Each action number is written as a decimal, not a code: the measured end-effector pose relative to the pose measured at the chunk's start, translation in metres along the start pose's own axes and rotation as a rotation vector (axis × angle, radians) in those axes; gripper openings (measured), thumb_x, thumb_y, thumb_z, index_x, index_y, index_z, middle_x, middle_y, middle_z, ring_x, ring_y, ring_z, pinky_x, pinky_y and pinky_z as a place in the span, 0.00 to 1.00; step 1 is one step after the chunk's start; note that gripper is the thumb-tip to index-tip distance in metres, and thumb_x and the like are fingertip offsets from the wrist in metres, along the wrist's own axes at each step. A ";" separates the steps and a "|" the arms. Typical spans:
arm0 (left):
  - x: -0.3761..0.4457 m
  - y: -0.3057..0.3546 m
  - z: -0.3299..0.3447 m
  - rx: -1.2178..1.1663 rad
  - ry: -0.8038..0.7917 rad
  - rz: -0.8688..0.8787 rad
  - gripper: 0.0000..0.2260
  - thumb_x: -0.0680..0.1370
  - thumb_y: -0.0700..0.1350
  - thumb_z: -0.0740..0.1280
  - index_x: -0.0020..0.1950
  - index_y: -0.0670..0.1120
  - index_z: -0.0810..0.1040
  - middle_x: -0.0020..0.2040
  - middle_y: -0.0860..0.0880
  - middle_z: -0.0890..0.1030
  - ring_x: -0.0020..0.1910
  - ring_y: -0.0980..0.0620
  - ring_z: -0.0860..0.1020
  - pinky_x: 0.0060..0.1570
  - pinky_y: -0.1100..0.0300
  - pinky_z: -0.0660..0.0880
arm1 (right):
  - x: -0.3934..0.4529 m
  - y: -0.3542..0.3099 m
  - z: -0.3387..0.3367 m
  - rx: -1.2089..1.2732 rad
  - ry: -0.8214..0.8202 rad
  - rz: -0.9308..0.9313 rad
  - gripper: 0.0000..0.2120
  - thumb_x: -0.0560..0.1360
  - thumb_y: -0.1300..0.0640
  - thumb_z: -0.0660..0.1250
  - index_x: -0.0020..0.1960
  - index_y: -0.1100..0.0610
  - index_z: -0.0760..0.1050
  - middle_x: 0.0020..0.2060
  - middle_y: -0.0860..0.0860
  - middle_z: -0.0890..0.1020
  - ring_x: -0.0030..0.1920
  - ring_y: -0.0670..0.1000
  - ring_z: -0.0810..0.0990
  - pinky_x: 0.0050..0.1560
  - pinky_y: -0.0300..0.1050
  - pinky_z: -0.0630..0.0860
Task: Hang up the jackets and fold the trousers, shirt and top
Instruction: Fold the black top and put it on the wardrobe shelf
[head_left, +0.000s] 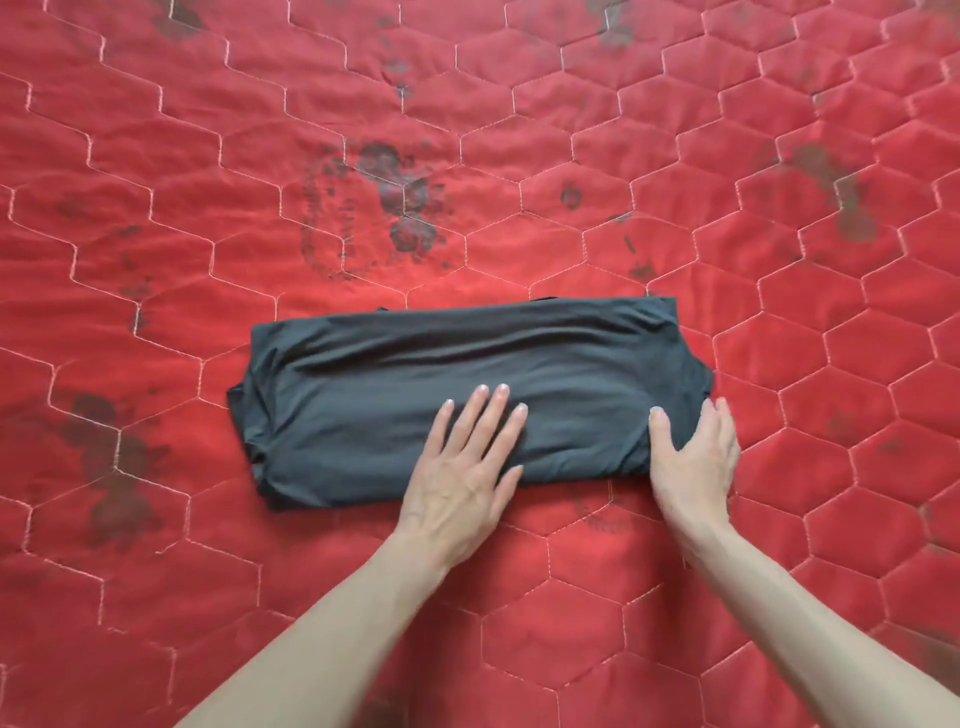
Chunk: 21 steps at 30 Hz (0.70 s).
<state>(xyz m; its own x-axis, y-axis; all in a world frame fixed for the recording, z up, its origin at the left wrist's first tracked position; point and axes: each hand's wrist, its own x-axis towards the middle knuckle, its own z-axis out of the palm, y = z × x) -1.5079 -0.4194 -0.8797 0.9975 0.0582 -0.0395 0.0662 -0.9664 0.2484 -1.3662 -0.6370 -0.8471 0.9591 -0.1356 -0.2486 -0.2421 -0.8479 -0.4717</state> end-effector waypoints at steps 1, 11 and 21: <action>0.010 0.016 0.005 -0.012 -0.026 -0.005 0.28 0.86 0.56 0.56 0.85 0.49 0.57 0.86 0.45 0.54 0.85 0.45 0.52 0.80 0.39 0.56 | 0.000 0.001 -0.004 0.011 0.009 -0.024 0.34 0.81 0.45 0.68 0.80 0.61 0.63 0.79 0.57 0.65 0.80 0.58 0.60 0.78 0.51 0.55; 0.017 0.043 -0.002 -0.233 -0.129 -0.108 0.27 0.87 0.58 0.50 0.86 0.51 0.54 0.86 0.50 0.49 0.85 0.49 0.43 0.83 0.46 0.43 | 0.022 -0.020 -0.037 0.459 -0.323 0.262 0.09 0.71 0.54 0.79 0.48 0.55 0.83 0.46 0.53 0.89 0.41 0.49 0.86 0.39 0.43 0.81; -0.027 -0.008 -0.065 -1.037 -0.021 -0.614 0.14 0.88 0.49 0.59 0.71 0.54 0.77 0.63 0.58 0.83 0.65 0.63 0.77 0.68 0.61 0.71 | -0.084 -0.136 -0.034 -0.172 -0.056 -0.342 0.21 0.79 0.57 0.67 0.71 0.56 0.70 0.47 0.66 0.84 0.47 0.72 0.82 0.45 0.59 0.74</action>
<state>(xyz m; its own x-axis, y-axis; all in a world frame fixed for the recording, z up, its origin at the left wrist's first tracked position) -1.5337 -0.3971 -0.8174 0.7932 0.4242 -0.4368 0.5264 -0.1172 0.8421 -1.4091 -0.5274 -0.7336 0.9696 0.1941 -0.1490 0.1232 -0.9133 -0.3881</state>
